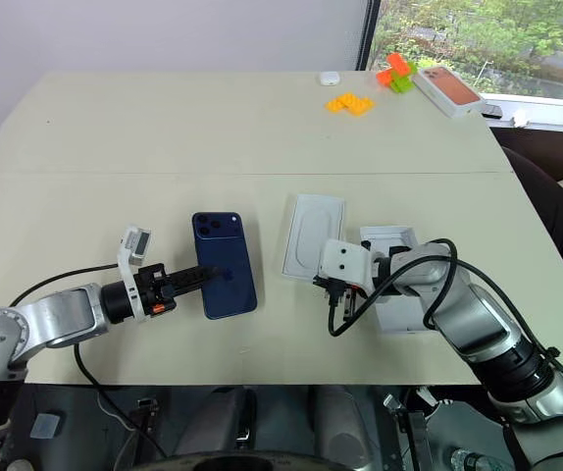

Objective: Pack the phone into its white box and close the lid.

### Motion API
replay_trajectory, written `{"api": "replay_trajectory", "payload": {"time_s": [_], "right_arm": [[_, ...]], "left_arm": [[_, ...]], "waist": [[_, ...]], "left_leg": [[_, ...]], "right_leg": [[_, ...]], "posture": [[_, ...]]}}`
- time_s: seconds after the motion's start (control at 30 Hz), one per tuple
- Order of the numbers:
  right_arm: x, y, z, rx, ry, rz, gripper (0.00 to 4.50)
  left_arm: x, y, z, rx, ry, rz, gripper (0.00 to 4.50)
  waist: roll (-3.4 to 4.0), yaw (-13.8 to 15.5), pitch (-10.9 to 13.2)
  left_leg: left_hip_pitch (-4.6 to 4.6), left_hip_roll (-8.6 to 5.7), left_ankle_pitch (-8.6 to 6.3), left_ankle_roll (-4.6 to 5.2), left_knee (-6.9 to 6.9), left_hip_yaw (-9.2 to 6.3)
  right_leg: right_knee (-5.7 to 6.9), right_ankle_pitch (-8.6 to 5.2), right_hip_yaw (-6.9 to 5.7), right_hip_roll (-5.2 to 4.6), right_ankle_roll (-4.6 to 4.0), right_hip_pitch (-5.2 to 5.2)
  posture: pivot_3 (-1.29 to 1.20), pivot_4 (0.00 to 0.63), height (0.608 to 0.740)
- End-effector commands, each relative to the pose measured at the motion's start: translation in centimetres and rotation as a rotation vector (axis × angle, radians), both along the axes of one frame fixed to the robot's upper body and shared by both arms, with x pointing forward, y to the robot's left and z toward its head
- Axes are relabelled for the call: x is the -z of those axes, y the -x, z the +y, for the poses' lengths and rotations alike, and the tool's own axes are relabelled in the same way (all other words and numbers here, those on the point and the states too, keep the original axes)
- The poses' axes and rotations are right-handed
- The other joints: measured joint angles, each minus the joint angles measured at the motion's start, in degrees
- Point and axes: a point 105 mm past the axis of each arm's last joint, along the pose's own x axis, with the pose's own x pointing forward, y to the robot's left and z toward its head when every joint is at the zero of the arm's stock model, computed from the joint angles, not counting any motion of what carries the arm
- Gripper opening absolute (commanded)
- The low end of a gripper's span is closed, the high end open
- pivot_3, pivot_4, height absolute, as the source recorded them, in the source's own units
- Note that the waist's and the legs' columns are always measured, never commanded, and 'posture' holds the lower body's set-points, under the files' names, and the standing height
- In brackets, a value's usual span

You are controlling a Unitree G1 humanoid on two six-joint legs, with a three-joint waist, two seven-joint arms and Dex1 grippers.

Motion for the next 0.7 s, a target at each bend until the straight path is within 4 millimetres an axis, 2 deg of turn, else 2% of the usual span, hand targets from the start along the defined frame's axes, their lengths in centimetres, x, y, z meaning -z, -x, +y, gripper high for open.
{"api": "replay_trajectory", "payload": {"time_s": [0.03, 0.13, 0.27, 0.43, 0.67, 0.7], "right_arm": [[-0.7, 0.9, 0.2, -0.068, 0.009, -0.027, 0.04], [-1.1, 3.5, 0.8, -0.183, -0.002, 0.03, 0.04], [-0.7, 5.5, 1.9, -0.28, 0.013, 0.041, 0.04], [-0.2, 5.5, 3.1, -0.287, 0.012, 0.046, 0.04], [-0.4, 4.8, 3.7, -0.258, -0.034, 0.059, 0.04], [-0.5, 4.8, 3.9, -0.254, -0.049, 0.062, 0.59]], "left_arm": [[-2.1, -0.2, 0.0, 0.004, 0.062, -0.064, 0.0], [-2.5, -0.3, 0.4, -0.004, 0.067, -0.076, 0.0], [-3.1, -0.8, 1.3, -0.029, 0.079, -0.091, 0.0], [-3.4, -0.8, 1.5, -0.021, 0.08, -0.099, 0.0], [-3.2, -0.4, 0.6, 0.022, 0.074, -0.095, 0.0], [-3.2, -0.3, 0.4, 0.027, 0.075, -0.093, 0.0]], "waist": [[0.0, 0.0, 0.0], [0.0, 0.2, 0.0], [0.0, 0.0, 0.0], [-0.01, 0.0, 0.0], [-0.02, 0.1, 0.0], [-0.02, 0.1, 0.0]], "left_leg": [[0.0, 0.0, 0.0, 0.0, 0.0, 0.0], [-0.01, 0.0, 0.0, 0.0, 0.01, -0.01], [-0.01, 0.01, 0.0, 0.0, 0.01, -0.03], [0.07, 0.04, 0.05, -0.08, 0.03, 0.0], [0.06, 0.03, 0.06, -0.09, 0.07, -0.01], [0.05, 0.03, 0.06, -0.09, 0.07, -0.02]], "right_leg": [[0.0, 0.0, 0.0, 0.0, 0.0, 0.0], [0.0, 0.01, 0.0, 0.0, 0.02, 0.0], [0.0, 0.05, -0.02, 0.0, 0.09, 0.0], [0.11, 0.02, -0.02, 0.04, -0.02, 0.02], [0.12, 0.05, -0.02, 0.04, -0.05, 0.02], [0.12, 0.05, -0.01, 0.04, -0.04, 0.02]], "posture": [[0.0, 0.15, 0.74], [0.0, 0.15, 0.74], [0.0, 0.15, 0.74], [0.0, 0.15, 0.74], [0.0, 0.15, 0.74], [0.0, 0.15, 0.74]]}}
